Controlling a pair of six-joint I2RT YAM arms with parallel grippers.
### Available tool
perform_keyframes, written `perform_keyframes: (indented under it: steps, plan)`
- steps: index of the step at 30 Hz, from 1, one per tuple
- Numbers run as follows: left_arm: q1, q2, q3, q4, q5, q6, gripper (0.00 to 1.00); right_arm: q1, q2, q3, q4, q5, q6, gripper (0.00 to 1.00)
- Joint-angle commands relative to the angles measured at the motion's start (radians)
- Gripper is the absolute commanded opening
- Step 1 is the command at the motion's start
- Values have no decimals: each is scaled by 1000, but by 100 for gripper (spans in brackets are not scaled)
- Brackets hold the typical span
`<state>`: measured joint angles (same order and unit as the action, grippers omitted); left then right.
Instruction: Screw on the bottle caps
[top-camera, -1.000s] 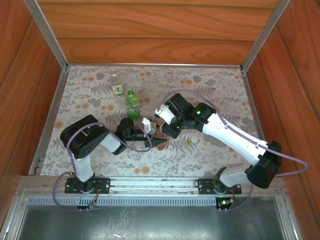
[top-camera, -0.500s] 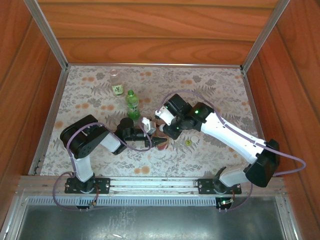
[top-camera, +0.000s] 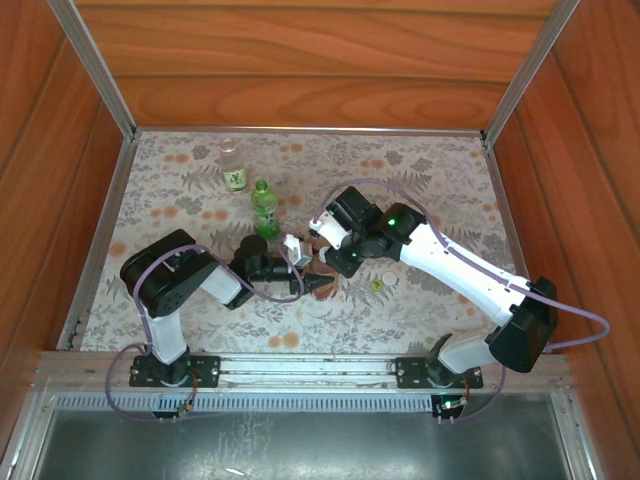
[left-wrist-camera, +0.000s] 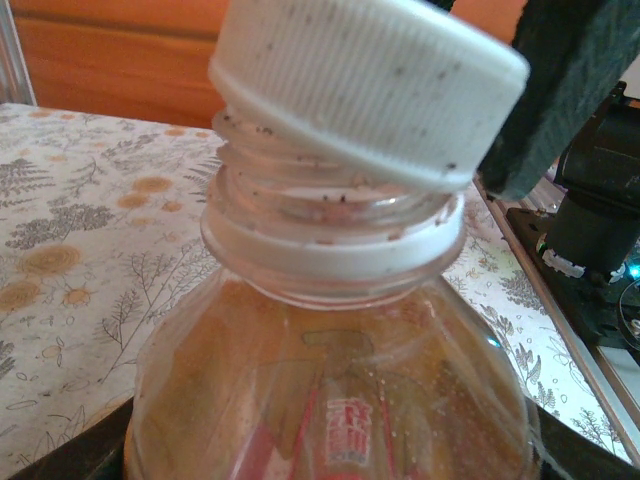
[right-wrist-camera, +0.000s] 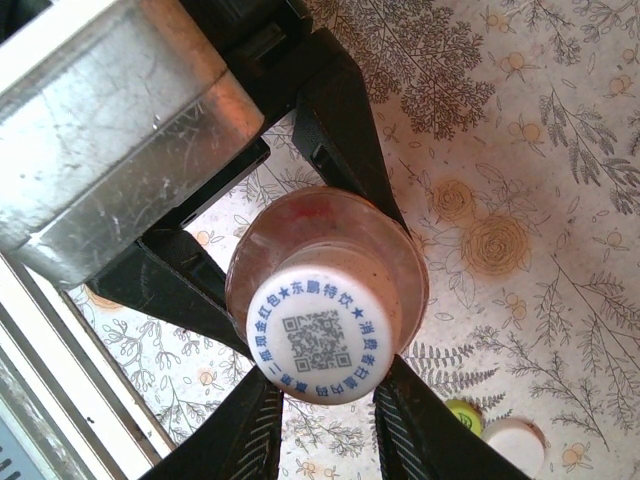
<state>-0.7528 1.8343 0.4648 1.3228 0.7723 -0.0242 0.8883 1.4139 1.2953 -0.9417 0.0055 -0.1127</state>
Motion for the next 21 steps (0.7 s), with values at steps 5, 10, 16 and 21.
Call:
perform_keyframes:
  steps: [5, 10, 16, 21]
  plan:
    - [9, 23, -3, -68, 29, -17, 60, -15, -24, 28, -16, 27, 24, 31]
    - [9, 23, -3, -68, 30, -16, 60, -18, -29, 24, -23, 20, 22, 31]
    - [8, 22, -4, -68, 30, -17, 60, -19, -42, 10, -18, 11, 8, 35]
    - [8, 24, -3, -68, 32, -16, 60, -18, -56, 4, -14, -4, 3, 39]
